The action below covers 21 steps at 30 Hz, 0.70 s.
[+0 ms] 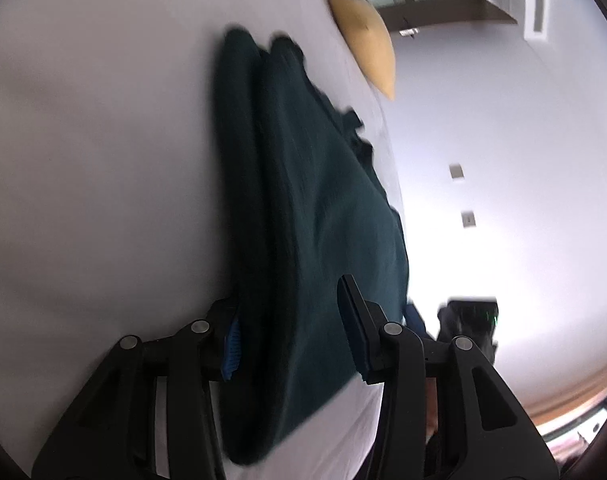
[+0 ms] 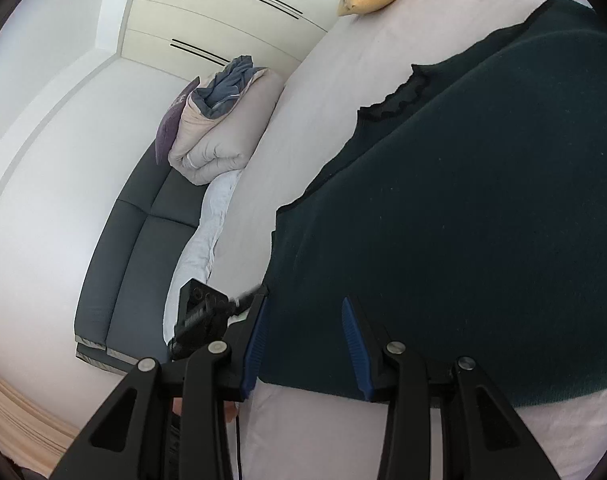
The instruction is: Fold small clothes
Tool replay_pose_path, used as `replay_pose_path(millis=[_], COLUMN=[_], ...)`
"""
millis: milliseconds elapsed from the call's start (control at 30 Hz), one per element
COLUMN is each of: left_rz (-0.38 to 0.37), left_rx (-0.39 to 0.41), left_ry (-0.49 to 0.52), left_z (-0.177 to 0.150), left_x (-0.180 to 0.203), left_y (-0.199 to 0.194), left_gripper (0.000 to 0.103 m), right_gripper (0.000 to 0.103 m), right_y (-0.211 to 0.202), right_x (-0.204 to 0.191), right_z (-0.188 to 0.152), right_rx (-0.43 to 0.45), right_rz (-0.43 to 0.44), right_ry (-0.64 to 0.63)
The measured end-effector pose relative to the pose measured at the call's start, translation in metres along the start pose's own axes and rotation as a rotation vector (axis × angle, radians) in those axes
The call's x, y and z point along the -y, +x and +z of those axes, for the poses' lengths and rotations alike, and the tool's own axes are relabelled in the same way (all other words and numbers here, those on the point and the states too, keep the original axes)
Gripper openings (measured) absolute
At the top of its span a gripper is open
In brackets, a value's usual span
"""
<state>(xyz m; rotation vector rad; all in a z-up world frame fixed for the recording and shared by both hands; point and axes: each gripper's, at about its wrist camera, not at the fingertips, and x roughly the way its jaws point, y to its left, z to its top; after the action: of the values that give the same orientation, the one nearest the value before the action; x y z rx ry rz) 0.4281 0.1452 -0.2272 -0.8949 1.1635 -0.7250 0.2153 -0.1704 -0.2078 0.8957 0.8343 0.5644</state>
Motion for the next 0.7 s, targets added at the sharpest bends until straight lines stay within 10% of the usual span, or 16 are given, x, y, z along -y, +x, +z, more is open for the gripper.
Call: replay_pose_path(millis=[700], left_rz=[0.006], left_rx=[0.219], left_ry=[-0.163], left_z=[-0.043], left_x=[-0.012], left_y=[-0.039], left_gripper=[0.008], right_gripper=[0.038], right_y=[0.102], right_x=[0.003], right_z=[0.020], right_rx=[-0.206], right_rz=[-0.091], right_ry=[-0.035])
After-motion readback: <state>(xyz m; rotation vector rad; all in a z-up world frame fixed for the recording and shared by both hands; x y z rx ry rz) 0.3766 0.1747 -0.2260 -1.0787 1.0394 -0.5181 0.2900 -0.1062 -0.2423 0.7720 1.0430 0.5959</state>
